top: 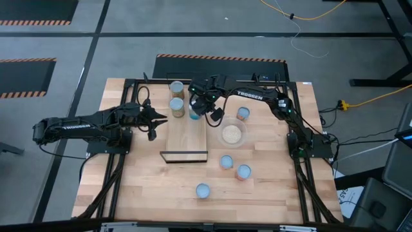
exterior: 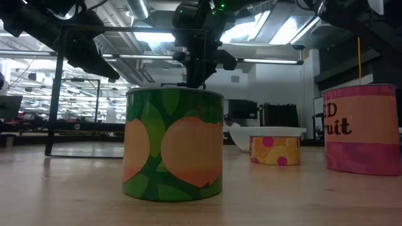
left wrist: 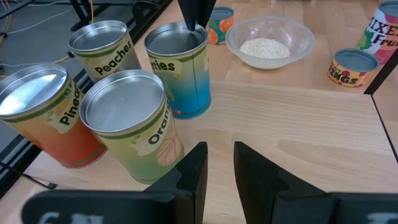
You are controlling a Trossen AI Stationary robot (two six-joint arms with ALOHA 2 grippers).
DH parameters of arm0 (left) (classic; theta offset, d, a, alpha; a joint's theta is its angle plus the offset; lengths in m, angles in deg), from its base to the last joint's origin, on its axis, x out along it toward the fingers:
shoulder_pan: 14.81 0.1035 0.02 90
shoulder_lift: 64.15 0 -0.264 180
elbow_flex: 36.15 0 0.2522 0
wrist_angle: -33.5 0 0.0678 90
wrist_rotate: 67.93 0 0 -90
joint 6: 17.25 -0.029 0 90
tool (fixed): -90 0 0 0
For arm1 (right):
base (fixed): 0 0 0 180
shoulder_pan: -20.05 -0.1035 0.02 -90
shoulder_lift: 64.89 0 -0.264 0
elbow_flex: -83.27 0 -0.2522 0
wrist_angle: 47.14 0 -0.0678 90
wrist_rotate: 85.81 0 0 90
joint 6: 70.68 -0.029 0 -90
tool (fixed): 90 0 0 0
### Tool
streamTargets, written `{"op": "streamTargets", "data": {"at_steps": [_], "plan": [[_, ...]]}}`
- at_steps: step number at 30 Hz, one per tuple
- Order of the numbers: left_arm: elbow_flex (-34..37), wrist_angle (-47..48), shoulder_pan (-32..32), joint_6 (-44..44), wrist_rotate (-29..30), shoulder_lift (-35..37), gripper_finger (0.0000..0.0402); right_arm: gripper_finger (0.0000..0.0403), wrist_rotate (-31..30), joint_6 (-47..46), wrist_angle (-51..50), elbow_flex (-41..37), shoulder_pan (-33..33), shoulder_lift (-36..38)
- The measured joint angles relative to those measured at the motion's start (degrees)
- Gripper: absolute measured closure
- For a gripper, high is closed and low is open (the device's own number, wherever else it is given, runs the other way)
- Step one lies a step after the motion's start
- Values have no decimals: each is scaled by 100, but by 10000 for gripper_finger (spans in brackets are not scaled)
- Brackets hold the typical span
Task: Pick and place cans onto a shelf
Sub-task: Put the large canned cherries on the shelf
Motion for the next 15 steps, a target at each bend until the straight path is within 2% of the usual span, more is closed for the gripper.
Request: {"op": "streamTargets", "data": {"at_steps": [6,15], "plan": [[0,-2,0,0,0,0,331,348,2,-28,63,0,-15,0],[0,-2,-2,0,0,0,331,348,49,-1144,98,0,-26,0]]}}
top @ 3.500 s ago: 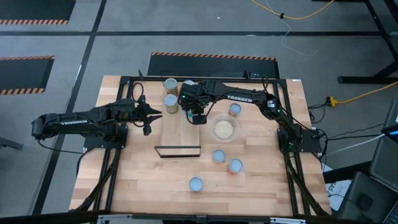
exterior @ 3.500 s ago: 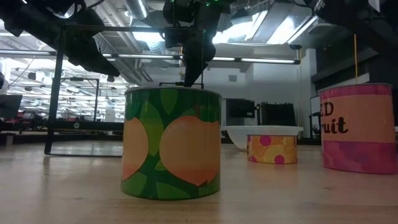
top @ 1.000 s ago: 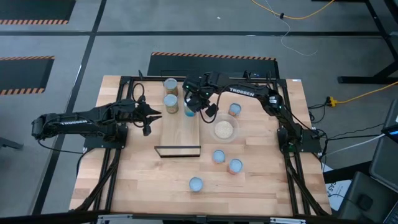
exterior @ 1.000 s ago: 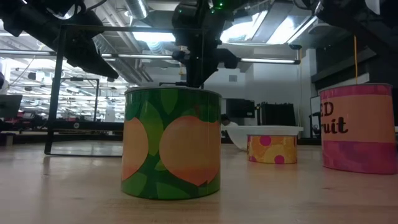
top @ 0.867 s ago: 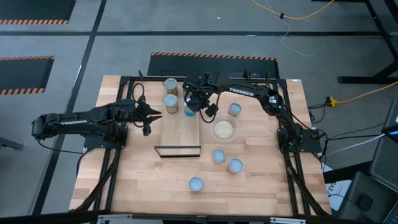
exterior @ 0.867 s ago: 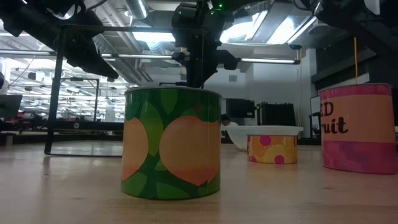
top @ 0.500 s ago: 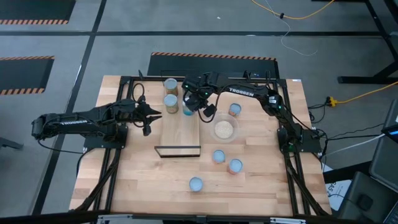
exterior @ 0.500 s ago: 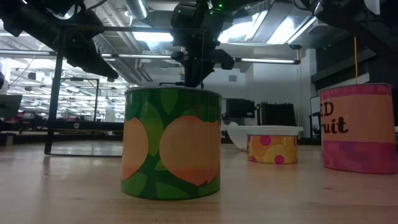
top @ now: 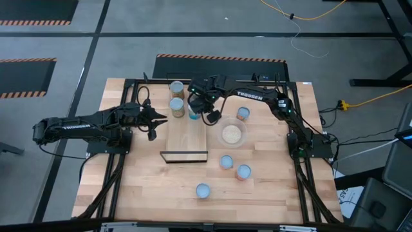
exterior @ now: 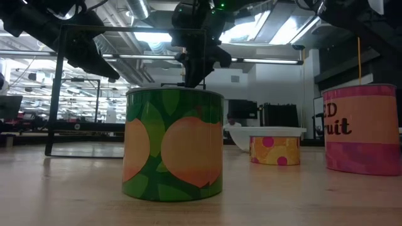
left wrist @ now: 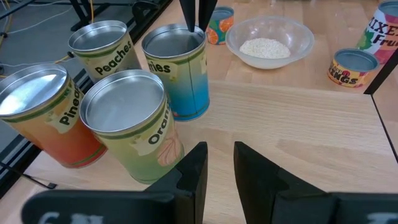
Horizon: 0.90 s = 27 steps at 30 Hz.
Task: Pick and place cans onto a shelf
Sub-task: Put the large canned cherries on the shelf
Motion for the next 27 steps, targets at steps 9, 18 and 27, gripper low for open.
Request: {"op": "streamTargets", "data": {"at_steps": [9,18,27], "plan": [[0,0,0,0,0,0,331,347,314,-797,0,0,0,0],[0,0,1,0,0,0,331,347,312,-800,9,0,0,0],[0,0,2,0,0,0,331,347,308,-941,56,2,-13,-60]]}}
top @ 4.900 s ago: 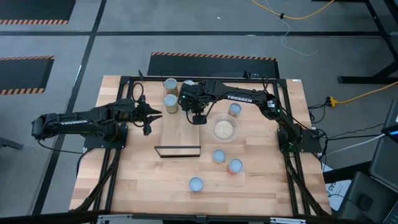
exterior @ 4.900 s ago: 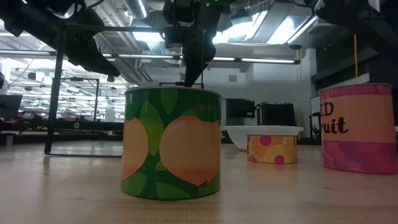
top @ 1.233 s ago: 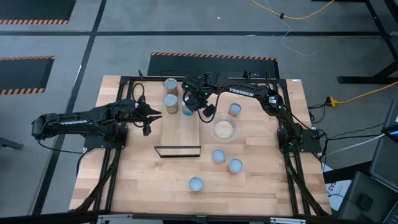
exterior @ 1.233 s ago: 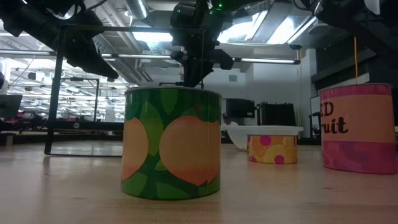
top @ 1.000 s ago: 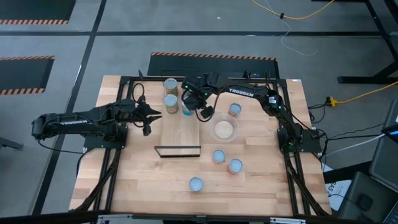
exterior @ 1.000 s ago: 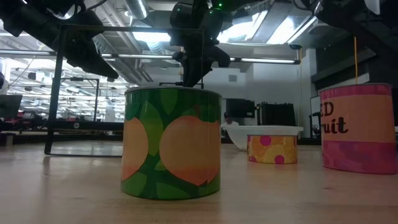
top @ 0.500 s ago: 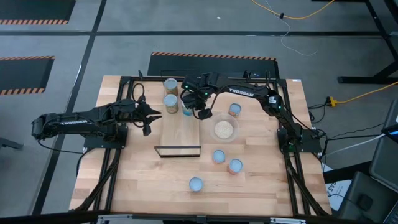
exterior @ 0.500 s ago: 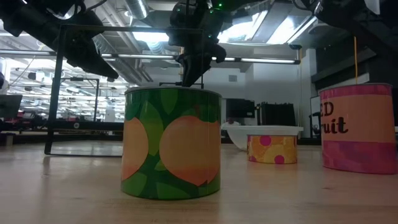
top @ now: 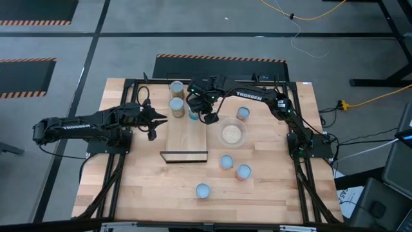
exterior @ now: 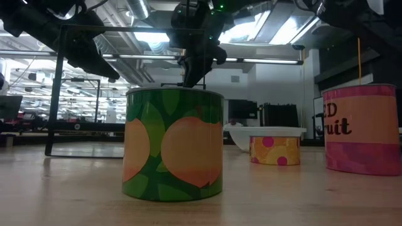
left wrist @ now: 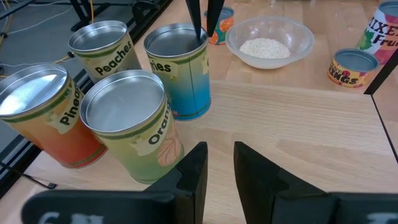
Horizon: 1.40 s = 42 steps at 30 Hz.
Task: Pick and place cans onto a shelf
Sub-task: Put the large canned cherries on the shelf
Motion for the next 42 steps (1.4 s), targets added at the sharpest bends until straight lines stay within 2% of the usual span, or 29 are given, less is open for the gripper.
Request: {"op": "streamTargets", "data": {"at_steps": [7,18,42], "plan": [[0,-2,0,0,0,0,331,347,0,-34,253,16,-13,-66],[0,-2,0,0,0,0,331,348,-3,-1498,273,42,-14,-66],[0,0,-2,0,0,0,331,347,-57,-1348,453,44,-20,-73]]}}
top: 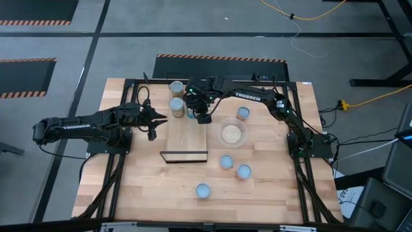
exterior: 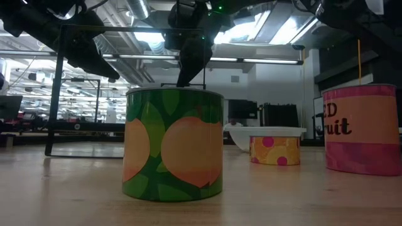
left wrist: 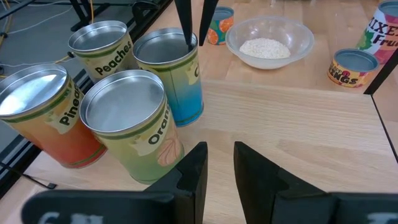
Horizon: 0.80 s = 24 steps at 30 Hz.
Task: Pick and place cans onto a shelf
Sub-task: Put the large canned cherries on the shelf, then put the small canned oranges on the shelf
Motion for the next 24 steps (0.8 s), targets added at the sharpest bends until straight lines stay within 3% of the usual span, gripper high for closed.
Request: {"op": "streamTargets", "data": {"at_steps": [10,16,24], "plan": [[0,0,0,0,0,-2,331,347,-15,6,-38,35,-2,63],[0,0,1,0,0,-1,331,347,-13,7,-447,558,-2,91],[0,17,0,-42,9,-2,331,347,-47,5,-853,516,17,649]]}}
